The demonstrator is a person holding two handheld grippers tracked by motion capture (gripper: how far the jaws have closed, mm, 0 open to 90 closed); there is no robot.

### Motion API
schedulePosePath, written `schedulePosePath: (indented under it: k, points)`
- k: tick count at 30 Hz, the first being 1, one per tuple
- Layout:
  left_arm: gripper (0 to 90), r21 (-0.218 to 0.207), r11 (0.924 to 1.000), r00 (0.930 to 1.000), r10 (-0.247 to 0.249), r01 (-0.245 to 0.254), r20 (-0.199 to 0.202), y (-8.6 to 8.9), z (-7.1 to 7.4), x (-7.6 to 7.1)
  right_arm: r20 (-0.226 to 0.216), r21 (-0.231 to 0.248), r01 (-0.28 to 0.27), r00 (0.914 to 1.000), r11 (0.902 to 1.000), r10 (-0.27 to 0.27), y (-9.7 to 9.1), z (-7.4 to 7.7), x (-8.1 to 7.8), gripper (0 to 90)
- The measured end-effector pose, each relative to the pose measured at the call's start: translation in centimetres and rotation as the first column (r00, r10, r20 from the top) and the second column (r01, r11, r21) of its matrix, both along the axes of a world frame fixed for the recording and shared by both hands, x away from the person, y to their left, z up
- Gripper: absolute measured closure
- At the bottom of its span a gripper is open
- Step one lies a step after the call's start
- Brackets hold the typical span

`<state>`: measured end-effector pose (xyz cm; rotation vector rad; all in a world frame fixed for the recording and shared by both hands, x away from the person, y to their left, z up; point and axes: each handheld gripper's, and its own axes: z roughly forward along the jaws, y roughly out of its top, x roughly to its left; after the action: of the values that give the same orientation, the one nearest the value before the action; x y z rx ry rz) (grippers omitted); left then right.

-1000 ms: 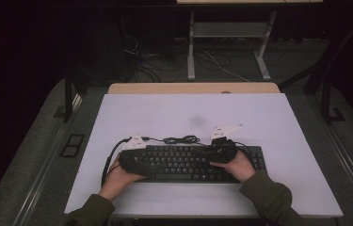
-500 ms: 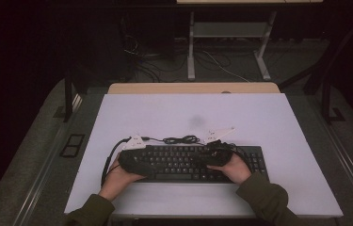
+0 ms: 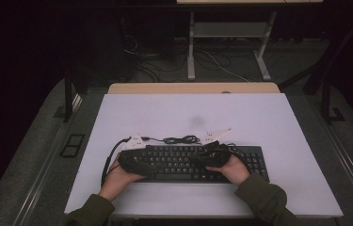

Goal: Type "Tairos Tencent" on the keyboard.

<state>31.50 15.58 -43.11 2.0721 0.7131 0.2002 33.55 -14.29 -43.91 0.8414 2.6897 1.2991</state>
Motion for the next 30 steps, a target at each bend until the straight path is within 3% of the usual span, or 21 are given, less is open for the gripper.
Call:
schedulePosePath:
  k: [8, 13, 22, 30]
  points:
    - [11.6, -0.001, 1.0, 1.0, 0.001, -0.001, 0.002, 0.02, 0.03, -0.01, 0.002, -0.005, -0.003, 1.0, 1.0, 0.003, 0.03, 0.02, -0.02, 89.3]
    - [12.0, -0.007, 1.0, 1.0, 0.006, -0.006, 0.003, 0.1, 0.09, -0.04, 0.007, 0.026, 0.001, 1.0, 0.9997, -0.001, -0.27, 0.31, 0.04, 85.8]
    - [12.3, -0.011, 0.9999, 1.0, 0.005, -0.005, 0.008, 0.28, 0.14, -0.19, -0.005, 0.091, -0.023, 0.9997, 0.9956, 0.023, -0.21, 0.51, 0.07, 63.2]
    - [12.6, -0.03, 0.9994, 0.9998, 0.018, -0.018, 0.01, 0.46, 0.19, -0.59, 0.004, 0.113, -0.029, 0.9996, 0.9932, 0.028, -0.06, 0.71, 0.13, 44.3]
